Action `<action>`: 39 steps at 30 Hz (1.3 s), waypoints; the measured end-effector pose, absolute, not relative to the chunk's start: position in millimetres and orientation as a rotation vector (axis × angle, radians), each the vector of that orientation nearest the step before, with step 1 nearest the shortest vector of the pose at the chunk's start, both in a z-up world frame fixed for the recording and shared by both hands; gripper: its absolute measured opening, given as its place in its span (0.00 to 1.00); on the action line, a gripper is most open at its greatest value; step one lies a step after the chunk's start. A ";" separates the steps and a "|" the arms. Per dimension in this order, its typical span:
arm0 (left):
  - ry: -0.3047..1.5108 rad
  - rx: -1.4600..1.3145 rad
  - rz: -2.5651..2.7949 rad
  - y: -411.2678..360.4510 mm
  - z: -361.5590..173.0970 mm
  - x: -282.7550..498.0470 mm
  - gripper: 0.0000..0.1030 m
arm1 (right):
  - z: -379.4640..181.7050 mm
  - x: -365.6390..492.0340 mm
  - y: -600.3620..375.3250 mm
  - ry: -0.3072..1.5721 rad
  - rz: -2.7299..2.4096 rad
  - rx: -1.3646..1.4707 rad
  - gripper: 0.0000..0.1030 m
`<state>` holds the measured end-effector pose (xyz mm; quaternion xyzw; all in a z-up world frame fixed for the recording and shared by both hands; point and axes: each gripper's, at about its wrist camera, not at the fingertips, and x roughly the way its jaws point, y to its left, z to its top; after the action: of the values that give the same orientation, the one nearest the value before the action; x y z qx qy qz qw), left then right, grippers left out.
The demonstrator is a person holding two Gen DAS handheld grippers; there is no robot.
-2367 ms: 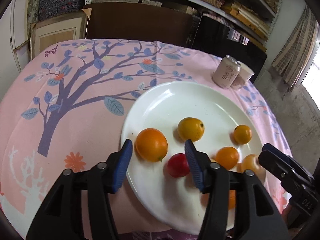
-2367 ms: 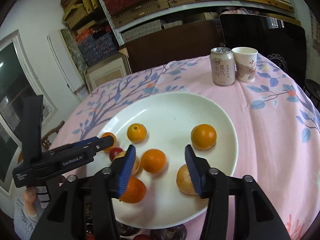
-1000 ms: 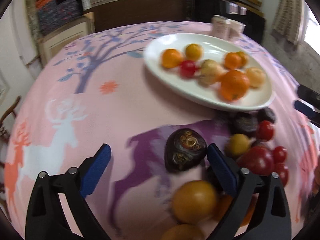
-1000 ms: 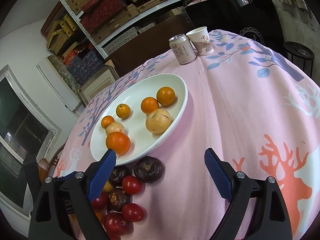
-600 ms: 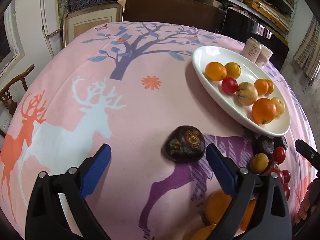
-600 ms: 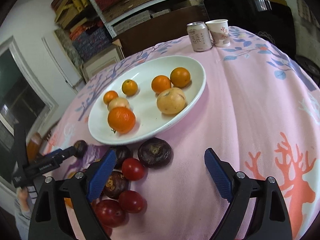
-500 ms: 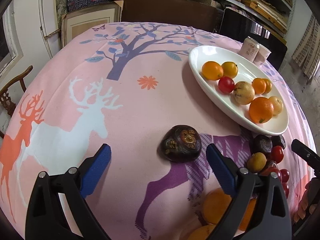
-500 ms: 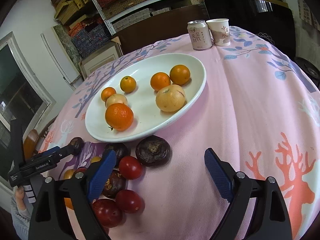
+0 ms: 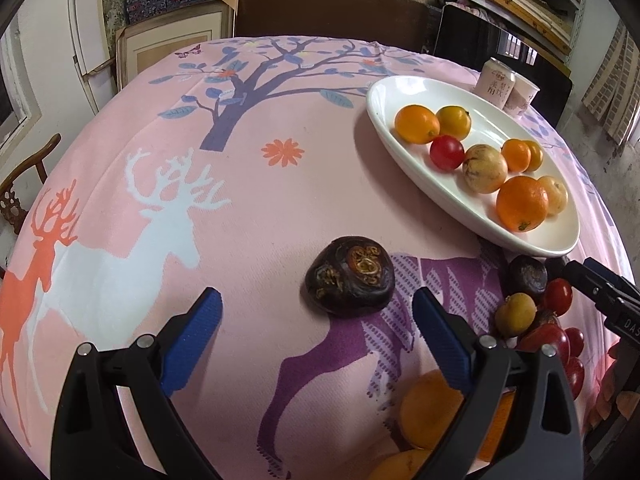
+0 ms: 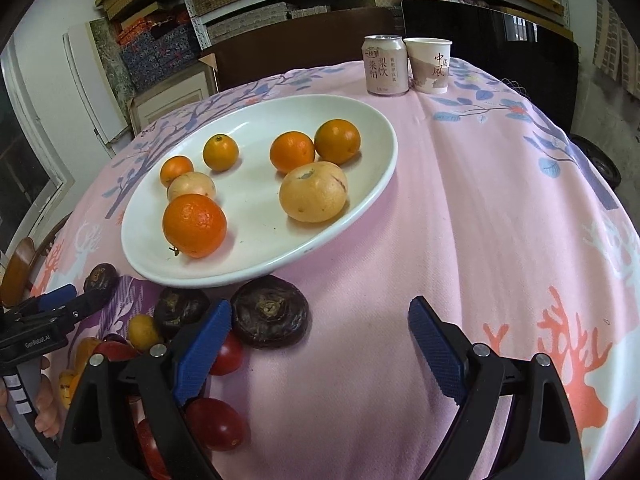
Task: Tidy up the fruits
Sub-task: 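Grasp a dark purple fruit with the left gripper while the right grasps another, then carry both dark purple fruits onto the white plate and open both grippers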
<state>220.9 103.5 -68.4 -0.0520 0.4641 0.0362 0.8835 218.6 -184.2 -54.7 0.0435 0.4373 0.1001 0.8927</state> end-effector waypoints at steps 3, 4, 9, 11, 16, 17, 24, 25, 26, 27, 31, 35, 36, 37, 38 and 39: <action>0.968 -0.109 0.080 104.2 -69.0 221.2 0.91 | -51.1 211.7 -199.7 0.866 0.056 0.020 0.88; 0.967 -0.111 0.079 104.4 -68.8 221.1 0.91 | -50.0 210.5 -204.5 0.862 0.051 0.036 0.88; 0.953 -0.101 0.078 103.1 -66.0 220.0 0.91 | -50.1 207.1 -195.9 0.850 0.123 0.022 0.87; 0.947 -0.098 0.079 102.8 -64.6 219.5 0.91 | -51.2 207.9 -194.5 0.854 0.142 0.020 0.82; 0.926 -0.109 0.075 104.4 -61.6 217.6 0.91 | -51.5 212.0 -196.5 0.858 0.154 0.060 0.77; 0.920 -0.111 0.075 104.7 -60.9 217.4 0.91 | -52.0 212.1 -195.9 0.860 0.158 0.060 0.77; 0.884 -0.085 0.071 99.3 -58.1 217.9 0.91 | -55.6 213.9 -190.4 0.876 0.171 0.056 0.75; 0.883 -0.070 0.071 96.7 -58.8 217.9 0.91 | -56.3 214.7 -190.4 0.880 0.172 0.058 0.75; 0.882 -0.044 0.074 92.8 -60.0 218.1 0.91 | -57.1 215.6 -190.4 0.885 0.174 0.061 0.71; 0.883 -0.023 0.078 90.0 -61.3 218.2 0.91 | -57.7 216.0 -190.3 0.890 0.174 0.064 0.68; 0.896 0.055 0.086 79.2 -68.8 222.3 0.82 | -59.4 218.4 -192.0 0.898 0.176 0.080 0.64; 0.909 0.009 0.032 82.3 -70.6 223.3 0.44 | -59.1 216.6 -190.6 0.894 0.197 0.084 0.42; 0.908 0.012 0.032 82.4 -70.8 222.7 0.44 | -58.9 215.8 -190.9 0.894 0.198 0.087 0.42; 0.907 0.013 0.033 82.1 -70.8 222.2 0.44 | -58.6 215.0 -192.1 0.895 0.202 0.094 0.42; 0.906 0.011 0.033 82.0 -70.3 220.9 0.44 | -58.1 213.6 -194.1 0.896 0.207 0.107 0.41; 0.906 0.006 0.033 82.2 -69.9 220.0 0.44 | -57.4 212.0 -196.0 0.894 0.210 0.118 0.41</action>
<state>220.0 82.2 -69.9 0.0031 0.4375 0.0157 0.8991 212.0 -196.0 -57.4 0.0569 0.4312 0.1014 0.8947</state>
